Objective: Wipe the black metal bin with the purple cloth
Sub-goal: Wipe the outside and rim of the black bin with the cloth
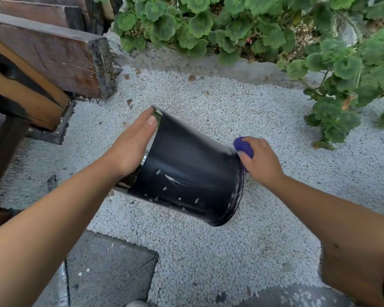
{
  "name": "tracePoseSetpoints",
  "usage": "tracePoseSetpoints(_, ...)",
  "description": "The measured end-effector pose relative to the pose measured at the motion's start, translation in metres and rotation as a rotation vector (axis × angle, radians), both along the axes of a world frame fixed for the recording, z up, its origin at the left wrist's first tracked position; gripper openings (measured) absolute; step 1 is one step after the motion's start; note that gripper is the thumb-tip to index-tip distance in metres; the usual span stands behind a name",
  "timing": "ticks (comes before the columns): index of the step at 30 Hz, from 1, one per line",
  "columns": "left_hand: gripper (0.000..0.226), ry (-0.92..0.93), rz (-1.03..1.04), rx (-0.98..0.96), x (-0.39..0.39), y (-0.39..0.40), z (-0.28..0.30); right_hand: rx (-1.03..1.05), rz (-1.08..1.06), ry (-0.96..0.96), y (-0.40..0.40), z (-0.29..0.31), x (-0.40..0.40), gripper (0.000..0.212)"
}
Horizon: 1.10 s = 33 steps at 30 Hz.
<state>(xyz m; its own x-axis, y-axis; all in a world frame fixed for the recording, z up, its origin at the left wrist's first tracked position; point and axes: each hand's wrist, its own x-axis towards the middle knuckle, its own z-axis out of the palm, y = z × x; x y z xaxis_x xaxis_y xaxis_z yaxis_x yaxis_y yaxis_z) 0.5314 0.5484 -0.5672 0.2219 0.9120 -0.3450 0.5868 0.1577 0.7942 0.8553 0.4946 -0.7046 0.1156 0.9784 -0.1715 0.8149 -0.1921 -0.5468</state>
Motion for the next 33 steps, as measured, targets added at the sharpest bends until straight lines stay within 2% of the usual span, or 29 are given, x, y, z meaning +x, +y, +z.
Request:
tracePoseSetpoints(2,0.069,-0.011,0.024,0.003,-0.001,0.003,-0.001,-0.213,-0.233,0.085,0.01,-0.007,0.025,0.028)
tracePoseSetpoints(3,0.07,-0.017,0.035,-0.001,-0.002,0.007,-0.003,-0.238,-0.399,0.225,0.01,-0.006,0.03,0.022)
tracePoseSetpoints(5,0.07,-0.027,0.054,-0.03,-0.005,0.011,-0.004,-0.167,-0.612,0.52,0.009,0.008,0.024,0.02)
tracePoseSetpoints(6,0.071,-0.03,0.055,-0.037,-0.005,0.013,-0.004,-0.112,-0.595,0.613,0.01,0.016,0.014,0.02)
tracePoseSetpoints(9,0.074,-0.031,0.087,-0.052,-0.003,0.019,-0.004,-0.015,-0.415,0.645,0.016,0.049,-0.037,0.015)
tracePoseSetpoints(13,0.07,-0.063,0.11,-0.05,0.006,0.02,-0.002,0.149,-0.017,0.512,0.011,0.087,-0.112,0.046)
tracePoseSetpoints(15,0.073,-0.076,0.108,-0.04,0.012,0.019,-0.001,0.25,0.127,0.501,0.007,0.101,-0.139,0.055)
tracePoseSetpoints(19,0.082,-0.145,0.086,-0.053,0.015,0.019,-0.001,0.46,0.442,0.46,-0.004,0.106,-0.158,0.051)
tracePoseSetpoints(22,0.078,-0.116,0.09,-0.034,0.01,0.017,-0.004,0.6,0.794,0.294,-0.018,0.084,-0.146,0.042)
tracePoseSetpoints(24,0.075,-0.093,0.081,-0.029,0.005,0.02,-0.005,0.629,0.925,0.195,-0.03,0.064,-0.128,0.041)
tracePoseSetpoints(28,0.067,-0.043,0.059,-0.05,-0.006,0.026,-0.009,0.616,0.916,0.113,-0.057,0.03,-0.078,0.051)
tracePoseSetpoints(31,0.072,-0.056,0.062,-0.051,-0.008,0.028,-0.009,0.525,0.792,0.166,-0.064,0.018,-0.044,0.05)
tracePoseSetpoints(33,0.075,-0.052,0.064,-0.045,-0.008,0.029,-0.009,0.414,0.635,0.211,-0.063,0.015,-0.027,0.047)
